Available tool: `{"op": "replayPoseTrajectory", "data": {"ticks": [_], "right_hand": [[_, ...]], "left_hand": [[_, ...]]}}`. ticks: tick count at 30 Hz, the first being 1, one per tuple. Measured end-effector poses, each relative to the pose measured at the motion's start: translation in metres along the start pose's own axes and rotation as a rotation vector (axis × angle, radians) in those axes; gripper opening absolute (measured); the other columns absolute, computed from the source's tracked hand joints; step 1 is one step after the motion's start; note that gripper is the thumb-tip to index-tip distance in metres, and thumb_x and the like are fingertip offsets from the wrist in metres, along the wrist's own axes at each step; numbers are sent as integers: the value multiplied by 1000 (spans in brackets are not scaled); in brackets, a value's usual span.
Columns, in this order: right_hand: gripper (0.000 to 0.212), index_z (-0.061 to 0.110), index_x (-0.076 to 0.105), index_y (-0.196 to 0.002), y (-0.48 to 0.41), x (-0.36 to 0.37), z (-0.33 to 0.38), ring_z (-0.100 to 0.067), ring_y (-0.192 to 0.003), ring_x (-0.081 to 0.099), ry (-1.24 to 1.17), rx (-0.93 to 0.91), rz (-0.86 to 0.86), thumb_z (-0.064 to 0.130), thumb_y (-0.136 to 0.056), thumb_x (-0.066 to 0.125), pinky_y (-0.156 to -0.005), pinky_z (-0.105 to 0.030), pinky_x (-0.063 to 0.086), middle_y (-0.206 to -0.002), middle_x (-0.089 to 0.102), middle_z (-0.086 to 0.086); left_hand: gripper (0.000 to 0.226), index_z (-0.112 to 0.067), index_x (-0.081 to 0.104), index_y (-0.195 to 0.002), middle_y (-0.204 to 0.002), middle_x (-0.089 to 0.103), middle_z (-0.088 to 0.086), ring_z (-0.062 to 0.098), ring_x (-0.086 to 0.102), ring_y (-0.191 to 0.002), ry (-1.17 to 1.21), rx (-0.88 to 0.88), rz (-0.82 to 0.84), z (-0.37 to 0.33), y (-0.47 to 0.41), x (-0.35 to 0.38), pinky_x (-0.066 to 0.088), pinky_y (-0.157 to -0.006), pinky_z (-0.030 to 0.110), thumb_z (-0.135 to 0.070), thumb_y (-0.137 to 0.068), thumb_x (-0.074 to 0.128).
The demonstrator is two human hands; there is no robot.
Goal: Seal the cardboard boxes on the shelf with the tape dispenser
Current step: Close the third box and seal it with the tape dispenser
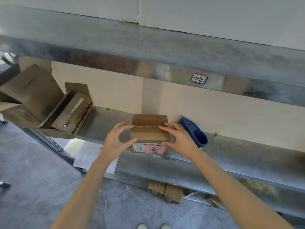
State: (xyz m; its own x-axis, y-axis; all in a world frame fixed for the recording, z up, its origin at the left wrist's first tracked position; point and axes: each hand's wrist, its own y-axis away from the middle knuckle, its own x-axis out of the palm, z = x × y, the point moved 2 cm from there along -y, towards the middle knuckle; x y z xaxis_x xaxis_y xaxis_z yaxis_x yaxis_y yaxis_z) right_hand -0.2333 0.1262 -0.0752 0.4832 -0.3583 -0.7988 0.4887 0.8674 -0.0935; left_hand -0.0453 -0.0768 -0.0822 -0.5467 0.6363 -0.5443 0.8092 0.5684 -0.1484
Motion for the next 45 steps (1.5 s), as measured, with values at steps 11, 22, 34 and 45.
{"op": "replayPoseTrajectory", "data": {"ticks": [11,22,34,45], "right_hand": [[55,32,68,-126,12,14,16,-15,-109,52,116,-165,-117,32,-73,85,-88,-31,51,-113,54,5],[66,29,56,-138,5,15,13,-19,-132,41,29,-117,-154,29,-77,83,-107,-40,45,-144,44,3],[69,30,49,-139,1,26,19,8,-121,31,-93,68,-143,34,-78,83,-107,-20,38,-159,18,1],[69,34,34,-149,11,-8,9,3,-130,34,-146,64,-10,52,-90,63,-105,-17,31,-150,38,10]], "left_hand": [[25,-16,66,-121,-118,59,-2,4,59,-104,-17,3,-209,-6,-8,14,52,-89,35,-21,-97,62],[76,-15,36,-146,-146,39,-1,0,38,-127,103,-110,-88,-23,-11,44,29,-101,9,-27,-84,79],[70,-17,40,-145,-145,29,-6,-18,29,-128,30,32,-33,-26,13,52,32,-104,5,-23,-86,77],[73,-30,42,-147,-156,32,-14,12,40,-139,-221,63,5,-24,17,36,45,-106,46,-67,-85,53]]}}
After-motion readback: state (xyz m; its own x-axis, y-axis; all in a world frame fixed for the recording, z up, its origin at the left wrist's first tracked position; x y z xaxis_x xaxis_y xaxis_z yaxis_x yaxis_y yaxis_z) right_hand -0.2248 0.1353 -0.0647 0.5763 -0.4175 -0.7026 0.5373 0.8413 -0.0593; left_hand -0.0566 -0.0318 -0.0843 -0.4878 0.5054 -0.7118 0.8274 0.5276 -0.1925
